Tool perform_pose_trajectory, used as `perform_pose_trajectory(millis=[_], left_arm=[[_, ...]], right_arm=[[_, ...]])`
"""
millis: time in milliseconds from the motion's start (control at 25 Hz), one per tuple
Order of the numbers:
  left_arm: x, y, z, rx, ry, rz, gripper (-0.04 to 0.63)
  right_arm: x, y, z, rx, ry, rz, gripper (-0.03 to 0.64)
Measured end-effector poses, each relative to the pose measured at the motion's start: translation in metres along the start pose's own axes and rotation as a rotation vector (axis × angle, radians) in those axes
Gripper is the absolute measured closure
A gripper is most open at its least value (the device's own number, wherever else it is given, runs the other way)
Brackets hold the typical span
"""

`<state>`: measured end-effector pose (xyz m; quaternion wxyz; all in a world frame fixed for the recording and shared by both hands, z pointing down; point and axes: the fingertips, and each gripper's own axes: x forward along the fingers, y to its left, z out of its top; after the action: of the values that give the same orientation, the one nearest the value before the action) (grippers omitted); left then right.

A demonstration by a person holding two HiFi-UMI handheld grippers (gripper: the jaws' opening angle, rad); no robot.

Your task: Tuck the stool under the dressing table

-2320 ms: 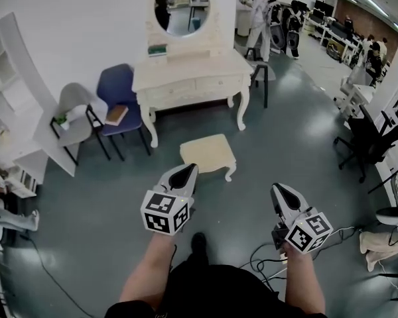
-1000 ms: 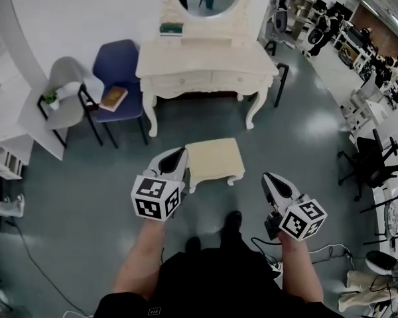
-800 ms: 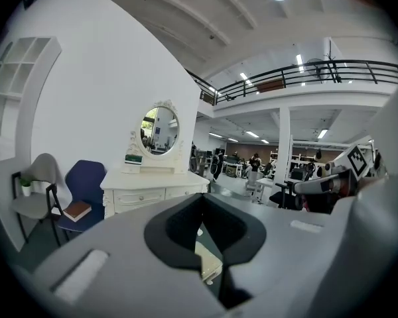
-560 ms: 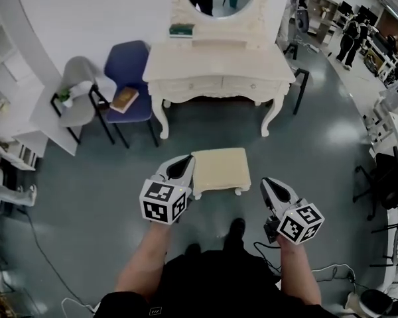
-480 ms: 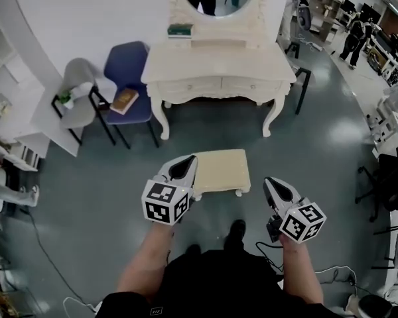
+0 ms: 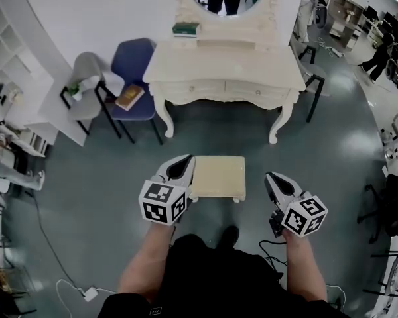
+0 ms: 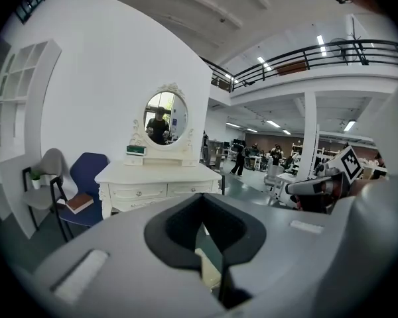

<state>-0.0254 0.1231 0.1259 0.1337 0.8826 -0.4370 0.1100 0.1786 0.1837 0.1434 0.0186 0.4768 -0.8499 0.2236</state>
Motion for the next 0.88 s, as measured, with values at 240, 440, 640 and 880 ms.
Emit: perform_pose_trajectory(millis=[240, 440, 640, 880], left_arm=[[0.018, 0.01, -0.016, -0.035, 0.039, 0.013, 0.575], [0.029, 0.027, -0.022, -0.051, 0.056, 0.008, 0.575], [0.04, 0.04, -0.041, -0.079, 0.102, -0.004, 0.575], [0.052, 0.052, -0.08, -0.131, 0.173, -0.015, 0.575]], right_arm=[[0.022, -0.011, -0.02, 0.031, 0.071, 0.029, 0.612], [0.045, -0.012, -0.027, 0.038, 0.119, 0.032, 0.612], [0.064, -0.012, -0.037, 0.043, 0.169, 0.032, 0.612], [0.085, -0.011, -0.067, 0.055, 0.26, 0.041, 0.612]])
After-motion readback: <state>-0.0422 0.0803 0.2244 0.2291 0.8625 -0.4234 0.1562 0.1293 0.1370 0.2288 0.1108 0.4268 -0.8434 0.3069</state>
